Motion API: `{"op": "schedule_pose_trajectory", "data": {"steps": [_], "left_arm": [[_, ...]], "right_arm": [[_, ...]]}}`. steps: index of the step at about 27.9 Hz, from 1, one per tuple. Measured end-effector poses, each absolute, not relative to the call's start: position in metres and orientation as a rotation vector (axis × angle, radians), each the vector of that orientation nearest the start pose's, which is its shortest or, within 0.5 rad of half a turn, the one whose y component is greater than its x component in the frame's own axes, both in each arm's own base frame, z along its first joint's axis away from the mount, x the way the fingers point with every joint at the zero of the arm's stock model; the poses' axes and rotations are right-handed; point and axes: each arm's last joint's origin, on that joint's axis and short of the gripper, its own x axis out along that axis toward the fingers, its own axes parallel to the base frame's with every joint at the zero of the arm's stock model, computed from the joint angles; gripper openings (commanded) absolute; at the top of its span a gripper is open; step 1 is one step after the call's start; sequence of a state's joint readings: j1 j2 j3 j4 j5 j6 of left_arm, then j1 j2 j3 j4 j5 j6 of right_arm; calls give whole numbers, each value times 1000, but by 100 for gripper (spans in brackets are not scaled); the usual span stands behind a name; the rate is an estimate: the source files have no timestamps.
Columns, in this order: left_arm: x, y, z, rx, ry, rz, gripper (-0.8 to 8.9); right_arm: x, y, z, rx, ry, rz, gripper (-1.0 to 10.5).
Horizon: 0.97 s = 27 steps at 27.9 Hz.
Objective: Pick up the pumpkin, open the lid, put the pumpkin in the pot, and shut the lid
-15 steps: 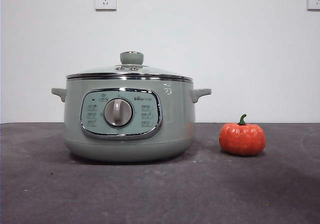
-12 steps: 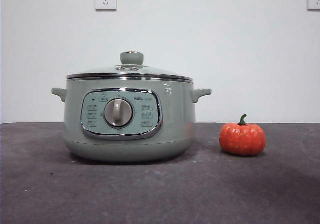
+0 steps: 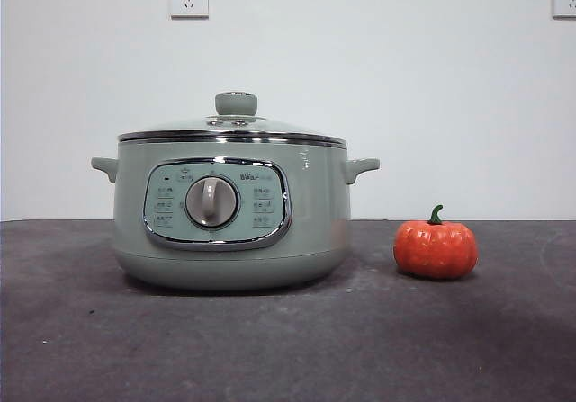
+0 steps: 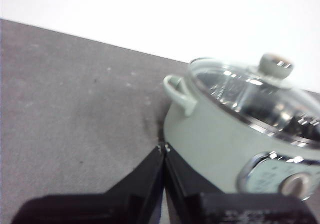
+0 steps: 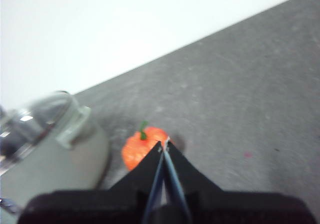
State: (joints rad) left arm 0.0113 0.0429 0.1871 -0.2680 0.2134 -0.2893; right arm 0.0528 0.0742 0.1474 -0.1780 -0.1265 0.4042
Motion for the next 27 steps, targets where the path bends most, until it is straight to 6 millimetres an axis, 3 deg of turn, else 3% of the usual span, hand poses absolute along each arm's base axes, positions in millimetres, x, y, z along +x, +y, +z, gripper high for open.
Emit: {"op": "schedule_pose_trajectory", "data": {"steps": [7, 15, 21, 27], "left_arm": [[88, -8, 238, -316, 235, -256, -8], [100, -12, 282, -255, 350, -429, -8], [104, -15, 301, -209, 433, -545, -8], [98, -16, 314, -158, 518, -606, -8]], "right_arm": [[97, 13, 234, 418, 203, 304, -12], [111, 18, 293, 319, 437, 430, -12], [122, 20, 336, 206, 620, 483, -12], [125, 24, 360, 89, 752, 556, -11]]}}
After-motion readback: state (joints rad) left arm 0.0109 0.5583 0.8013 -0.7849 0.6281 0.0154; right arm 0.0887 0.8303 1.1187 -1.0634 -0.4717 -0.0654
